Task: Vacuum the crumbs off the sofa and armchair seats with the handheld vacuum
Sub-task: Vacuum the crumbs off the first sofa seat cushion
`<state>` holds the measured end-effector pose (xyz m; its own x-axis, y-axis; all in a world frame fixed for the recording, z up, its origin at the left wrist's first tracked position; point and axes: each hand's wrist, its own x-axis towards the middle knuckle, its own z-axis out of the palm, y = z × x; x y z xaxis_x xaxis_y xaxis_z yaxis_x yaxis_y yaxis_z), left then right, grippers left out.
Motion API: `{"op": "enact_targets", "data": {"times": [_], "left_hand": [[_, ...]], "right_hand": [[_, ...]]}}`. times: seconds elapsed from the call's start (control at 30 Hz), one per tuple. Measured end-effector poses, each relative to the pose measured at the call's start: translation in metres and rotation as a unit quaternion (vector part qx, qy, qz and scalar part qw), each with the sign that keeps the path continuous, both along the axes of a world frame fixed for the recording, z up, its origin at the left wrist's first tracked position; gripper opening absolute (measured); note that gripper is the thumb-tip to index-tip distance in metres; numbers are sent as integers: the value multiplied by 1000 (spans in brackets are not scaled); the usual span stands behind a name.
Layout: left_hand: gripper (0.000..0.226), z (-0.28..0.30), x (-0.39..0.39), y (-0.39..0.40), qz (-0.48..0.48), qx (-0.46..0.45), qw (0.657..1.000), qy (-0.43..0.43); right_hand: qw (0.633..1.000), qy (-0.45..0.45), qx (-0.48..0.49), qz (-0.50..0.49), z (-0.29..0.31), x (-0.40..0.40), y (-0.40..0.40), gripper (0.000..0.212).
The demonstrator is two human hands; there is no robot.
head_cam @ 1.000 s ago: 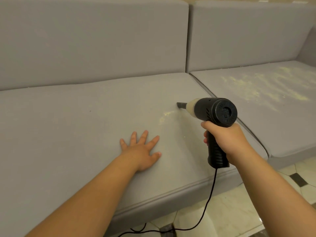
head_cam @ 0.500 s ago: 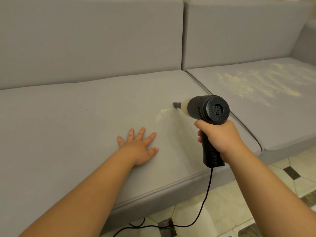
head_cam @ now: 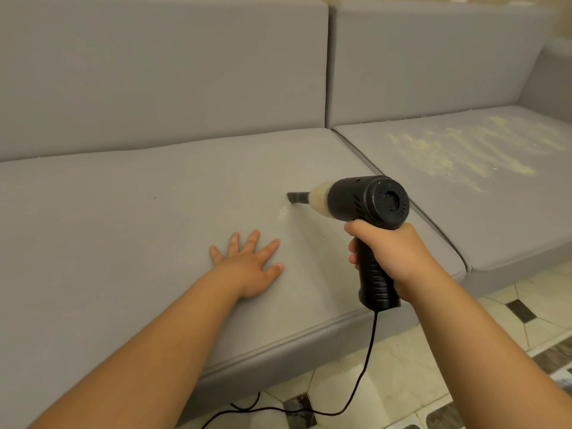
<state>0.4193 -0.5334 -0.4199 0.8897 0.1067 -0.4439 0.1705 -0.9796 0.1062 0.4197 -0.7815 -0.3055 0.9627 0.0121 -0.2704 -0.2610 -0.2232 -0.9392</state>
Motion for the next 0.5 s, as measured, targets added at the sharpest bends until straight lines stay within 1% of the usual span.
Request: {"op": "enact_targets", "data": {"times": [0.2, 0.4, 0.5], "left_hand": [[67, -2, -1, 1, -4, 1, 1000, -6], [68, 0, -1, 1, -3, 2, 1000, 0], [68, -2, 0, 1, -4, 3, 1000, -3]], "right_hand": [[999, -30, -28, -36, 0, -4, -1, 13], [999, -12, -36, 16, 0, -7, 4, 14], [999, -18, -38, 8, 2, -7, 2, 13]]}}
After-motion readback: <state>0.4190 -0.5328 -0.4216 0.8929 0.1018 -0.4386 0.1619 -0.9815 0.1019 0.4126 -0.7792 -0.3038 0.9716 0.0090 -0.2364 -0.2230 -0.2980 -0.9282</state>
